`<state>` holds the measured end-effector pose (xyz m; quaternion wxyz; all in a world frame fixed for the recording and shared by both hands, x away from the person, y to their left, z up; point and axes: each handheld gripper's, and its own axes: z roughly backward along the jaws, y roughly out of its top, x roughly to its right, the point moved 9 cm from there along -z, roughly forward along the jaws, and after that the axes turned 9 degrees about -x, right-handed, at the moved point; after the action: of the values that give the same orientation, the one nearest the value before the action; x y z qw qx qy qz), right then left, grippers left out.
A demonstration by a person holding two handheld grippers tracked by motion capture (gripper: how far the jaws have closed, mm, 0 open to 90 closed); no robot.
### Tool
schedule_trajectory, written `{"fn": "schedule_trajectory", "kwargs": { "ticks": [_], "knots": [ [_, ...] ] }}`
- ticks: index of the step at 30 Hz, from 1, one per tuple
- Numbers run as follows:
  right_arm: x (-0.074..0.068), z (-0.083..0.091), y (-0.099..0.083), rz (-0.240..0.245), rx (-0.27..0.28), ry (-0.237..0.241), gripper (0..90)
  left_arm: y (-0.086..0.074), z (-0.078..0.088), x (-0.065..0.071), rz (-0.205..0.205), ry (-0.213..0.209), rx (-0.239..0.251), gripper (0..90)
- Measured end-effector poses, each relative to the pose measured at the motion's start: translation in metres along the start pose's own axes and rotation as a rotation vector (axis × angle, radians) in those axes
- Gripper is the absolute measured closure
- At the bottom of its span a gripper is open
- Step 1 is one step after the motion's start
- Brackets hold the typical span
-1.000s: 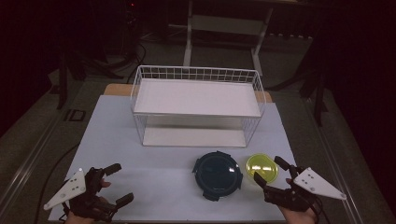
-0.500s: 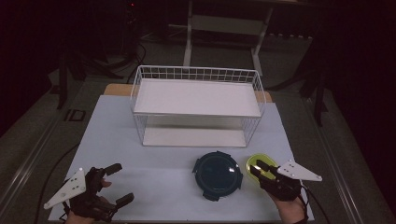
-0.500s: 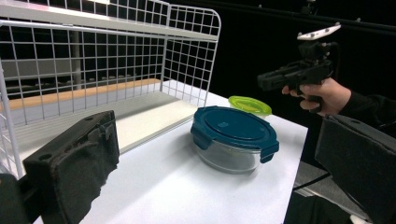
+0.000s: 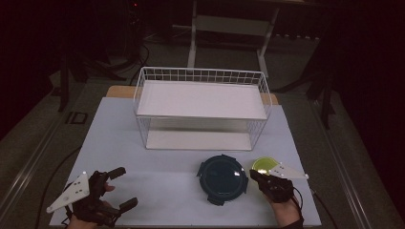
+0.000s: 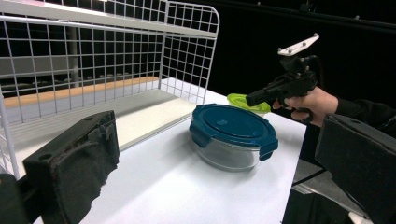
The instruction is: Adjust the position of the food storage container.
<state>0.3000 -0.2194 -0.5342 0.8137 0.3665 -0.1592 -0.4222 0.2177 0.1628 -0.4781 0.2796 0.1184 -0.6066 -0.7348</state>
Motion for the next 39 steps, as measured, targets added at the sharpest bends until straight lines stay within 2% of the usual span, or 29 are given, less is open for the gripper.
{"fn": "schedule_trajectory", "kwargs": {
  "ticks": [2,10,24,26,27,30,35,38,39],
  "knots": [
    [0.0,-0.003,0.0,-0.007,-0.007,0.002,90.0,0.0,0.0,0.0,-0.001,0.0,0.0,0.0],
    [-0.003,-0.012,0.0,0.016,-0.025,-0.024,90.0,0.0,0.0,0.0,-0.002,-0.002,-0.001,0.0],
    [-0.005,-0.017,0.002,0.025,-0.033,-0.036,90.0,-0.001,-0.001,0.001,-0.004,-0.007,-0.007,0.0],
    [-0.005,-0.016,0.001,0.021,-0.032,-0.025,90.0,-0.001,-0.001,0.001,-0.004,-0.007,-0.007,0.0],
    [-0.006,-0.015,-0.001,0.01,-0.037,-0.004,90.0,-0.001,-0.001,0.001,-0.005,-0.007,-0.008,0.0],
    [-0.007,-0.014,-0.002,0.014,-0.036,-0.001,90.0,-0.001,-0.001,0.001,-0.005,-0.007,-0.007,0.0],
    [-0.019,-0.01,-0.012,0.045,-0.056,0.044,90.0,-0.001,-0.002,0.001,-0.005,-0.007,-0.008,0.0],
    [-0.023,-0.01,-0.016,0.043,-0.064,0.063,90.0,-0.001,-0.002,0.002,-0.007,-0.008,-0.006,0.0],
    [-0.027,-0.009,-0.017,0.035,-0.067,0.09,90.0,-0.001,-0.002,0.002,-0.007,-0.009,-0.006,0.0]
  ]
}}
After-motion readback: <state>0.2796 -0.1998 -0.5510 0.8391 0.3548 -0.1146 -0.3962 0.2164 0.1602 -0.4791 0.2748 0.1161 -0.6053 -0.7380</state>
